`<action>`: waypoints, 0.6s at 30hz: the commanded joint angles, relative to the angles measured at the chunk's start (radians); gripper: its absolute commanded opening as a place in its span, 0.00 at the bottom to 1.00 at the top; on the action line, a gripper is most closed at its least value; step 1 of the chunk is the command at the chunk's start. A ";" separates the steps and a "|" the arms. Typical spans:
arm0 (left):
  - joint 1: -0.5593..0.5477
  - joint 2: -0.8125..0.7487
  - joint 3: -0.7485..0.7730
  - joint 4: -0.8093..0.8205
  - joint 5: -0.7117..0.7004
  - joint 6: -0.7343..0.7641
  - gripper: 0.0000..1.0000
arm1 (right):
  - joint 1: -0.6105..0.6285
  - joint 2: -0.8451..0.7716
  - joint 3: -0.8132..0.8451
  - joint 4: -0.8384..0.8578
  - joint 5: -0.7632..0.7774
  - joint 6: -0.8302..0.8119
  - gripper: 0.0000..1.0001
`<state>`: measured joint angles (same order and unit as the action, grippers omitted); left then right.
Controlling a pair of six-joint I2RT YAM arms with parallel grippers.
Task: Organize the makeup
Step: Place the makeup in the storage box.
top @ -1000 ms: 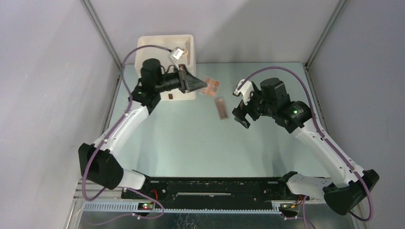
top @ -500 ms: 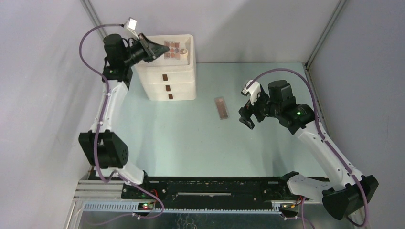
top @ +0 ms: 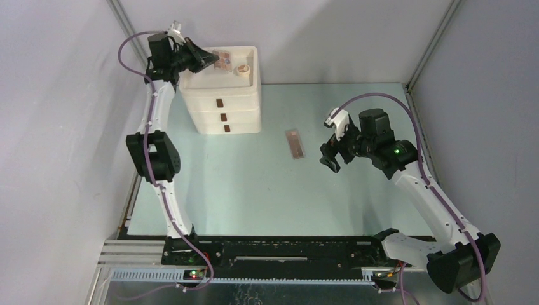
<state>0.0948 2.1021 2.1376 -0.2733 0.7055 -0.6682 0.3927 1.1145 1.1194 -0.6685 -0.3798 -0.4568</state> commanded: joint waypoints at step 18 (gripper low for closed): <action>-0.001 0.071 0.124 -0.104 0.045 -0.002 0.12 | 0.025 0.102 -0.012 0.145 0.121 0.064 1.00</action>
<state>0.0948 2.1536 2.1902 -0.3557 0.7200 -0.6815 0.3908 1.1778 1.1038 -0.5991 -0.3359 -0.4160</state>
